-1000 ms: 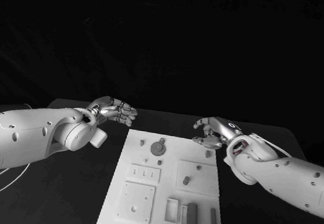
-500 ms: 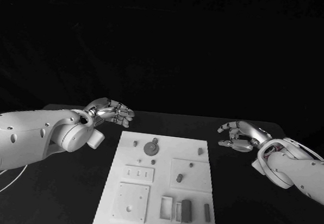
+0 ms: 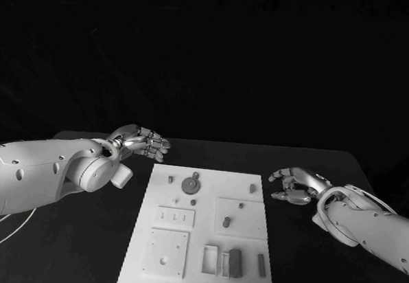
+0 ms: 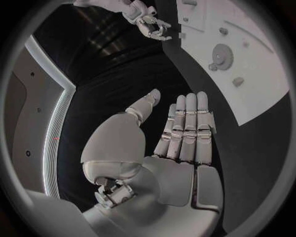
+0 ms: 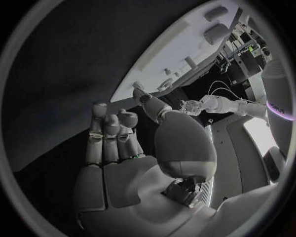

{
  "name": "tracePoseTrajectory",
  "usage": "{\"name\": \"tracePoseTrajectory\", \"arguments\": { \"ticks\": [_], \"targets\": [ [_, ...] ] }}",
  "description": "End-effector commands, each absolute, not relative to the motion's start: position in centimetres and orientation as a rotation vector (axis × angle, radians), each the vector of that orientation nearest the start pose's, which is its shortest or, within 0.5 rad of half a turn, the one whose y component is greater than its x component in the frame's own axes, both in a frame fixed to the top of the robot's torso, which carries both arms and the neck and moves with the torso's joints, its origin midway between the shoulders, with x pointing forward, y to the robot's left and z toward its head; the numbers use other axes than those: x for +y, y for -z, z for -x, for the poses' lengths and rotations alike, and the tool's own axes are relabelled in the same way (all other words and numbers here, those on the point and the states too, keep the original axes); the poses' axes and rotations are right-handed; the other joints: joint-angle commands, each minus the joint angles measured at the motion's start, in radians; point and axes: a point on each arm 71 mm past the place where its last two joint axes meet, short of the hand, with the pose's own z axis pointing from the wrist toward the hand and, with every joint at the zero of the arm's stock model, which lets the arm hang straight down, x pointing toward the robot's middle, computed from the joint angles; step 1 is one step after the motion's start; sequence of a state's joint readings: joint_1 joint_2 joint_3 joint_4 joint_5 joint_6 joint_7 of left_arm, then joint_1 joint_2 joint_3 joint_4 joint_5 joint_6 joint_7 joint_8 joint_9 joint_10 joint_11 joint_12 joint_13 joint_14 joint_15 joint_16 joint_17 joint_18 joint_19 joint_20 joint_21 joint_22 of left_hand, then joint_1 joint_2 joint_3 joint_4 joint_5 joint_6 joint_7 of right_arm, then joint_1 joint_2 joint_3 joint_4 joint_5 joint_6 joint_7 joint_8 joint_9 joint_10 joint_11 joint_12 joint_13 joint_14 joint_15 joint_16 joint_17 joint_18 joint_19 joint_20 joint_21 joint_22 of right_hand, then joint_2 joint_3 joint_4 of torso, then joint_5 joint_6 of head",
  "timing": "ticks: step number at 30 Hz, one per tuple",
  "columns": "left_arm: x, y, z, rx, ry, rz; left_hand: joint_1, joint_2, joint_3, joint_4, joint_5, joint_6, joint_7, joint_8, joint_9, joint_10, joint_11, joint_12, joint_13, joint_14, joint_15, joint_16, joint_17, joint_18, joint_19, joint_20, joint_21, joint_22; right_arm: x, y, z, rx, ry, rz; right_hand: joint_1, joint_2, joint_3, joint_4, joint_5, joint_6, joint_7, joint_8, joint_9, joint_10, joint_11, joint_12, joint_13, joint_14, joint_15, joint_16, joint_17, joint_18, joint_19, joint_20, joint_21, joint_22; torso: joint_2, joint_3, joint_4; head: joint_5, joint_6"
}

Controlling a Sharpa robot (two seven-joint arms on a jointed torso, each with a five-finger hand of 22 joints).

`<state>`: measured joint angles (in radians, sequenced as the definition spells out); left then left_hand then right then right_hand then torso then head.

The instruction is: Assemble the parts on the task board

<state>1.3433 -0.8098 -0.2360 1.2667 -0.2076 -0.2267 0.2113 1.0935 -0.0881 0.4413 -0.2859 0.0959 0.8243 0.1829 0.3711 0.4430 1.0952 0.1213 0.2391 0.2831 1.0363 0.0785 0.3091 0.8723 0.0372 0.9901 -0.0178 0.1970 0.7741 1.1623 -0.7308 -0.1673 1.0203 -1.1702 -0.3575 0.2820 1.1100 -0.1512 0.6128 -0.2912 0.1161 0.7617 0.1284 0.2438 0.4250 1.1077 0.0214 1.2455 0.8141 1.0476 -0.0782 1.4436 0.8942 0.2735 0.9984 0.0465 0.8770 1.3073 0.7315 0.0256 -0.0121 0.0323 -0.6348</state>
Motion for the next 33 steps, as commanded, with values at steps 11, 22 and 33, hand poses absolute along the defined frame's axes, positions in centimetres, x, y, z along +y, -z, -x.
{"name": "tracePoseTrajectory", "arguments": {
  "ticks": [11,22,33],
  "targets": [
    [26.7,19.7,-53.1,1.68,1.174,0.921,0.003,-0.001,0.0,-0.001,-0.003,-0.008,0.0,-0.005,0.001,-0.01,0.001,-0.003,0.002,0.004,0.001,-0.005,0.002,0.014,0.007,-0.002,-0.004,0.002,-28.2,26.1,-53.5,1.693,-0.67,0.037,-0.006,0.019,-0.013,0.004,0.012,-0.008,0.008,0.004,0.0,0.006,0.002,0.012,0.008,0.003,-0.002,0.014,0.004,-0.012,0.007,0.0,0.01,0.021,0.003,0.0088,0.0072,0.007,-0.005],
    [26.4,19.7,-52.9,1.687,1.183,0.917,0.002,-0.001,-0.001,0.0,-0.003,-0.008,0.0,-0.005,0.001,-0.01,0.001,-0.003,0.002,0.004,0.001,-0.006,0.003,0.014,0.007,-0.002,-0.004,0.002,-27.2,26.4,-54.5,1.706,-0.66,0.037,-0.013,0.022,-0.015,0.005,0.007,-0.01,0.009,0.005,0.0,0.006,0.003,0.014,0.01,0.004,0.0,0.016,0.004,-0.012,0.008,0.0,0.012,0.02,0.003,0.008,0.0062,0.008,-0.008],
    [26.3,19.7,-52.8,1.689,1.186,0.915,0.002,-0.001,-0.001,-0.001,-0.003,-0.008,0.0,-0.005,0.001,-0.01,0.001,-0.003,0.002,0.004,0.001,-0.007,0.004,0.014,0.007,-0.002,-0.005,0.002,-26.1,27.0,-54.8,1.731,-0.668,0.044,-0.019,0.025,-0.017,0.005,0.003,-0.013,0.011,0.004,-0.001,0.006,0.005,0.014,0.01,0.004,0.001,0.017,0.004,-0.012,0.008,0.0,0.012,0.02,0.003,0.0085,0.0047,0.015,-0.011]
  ]
}}
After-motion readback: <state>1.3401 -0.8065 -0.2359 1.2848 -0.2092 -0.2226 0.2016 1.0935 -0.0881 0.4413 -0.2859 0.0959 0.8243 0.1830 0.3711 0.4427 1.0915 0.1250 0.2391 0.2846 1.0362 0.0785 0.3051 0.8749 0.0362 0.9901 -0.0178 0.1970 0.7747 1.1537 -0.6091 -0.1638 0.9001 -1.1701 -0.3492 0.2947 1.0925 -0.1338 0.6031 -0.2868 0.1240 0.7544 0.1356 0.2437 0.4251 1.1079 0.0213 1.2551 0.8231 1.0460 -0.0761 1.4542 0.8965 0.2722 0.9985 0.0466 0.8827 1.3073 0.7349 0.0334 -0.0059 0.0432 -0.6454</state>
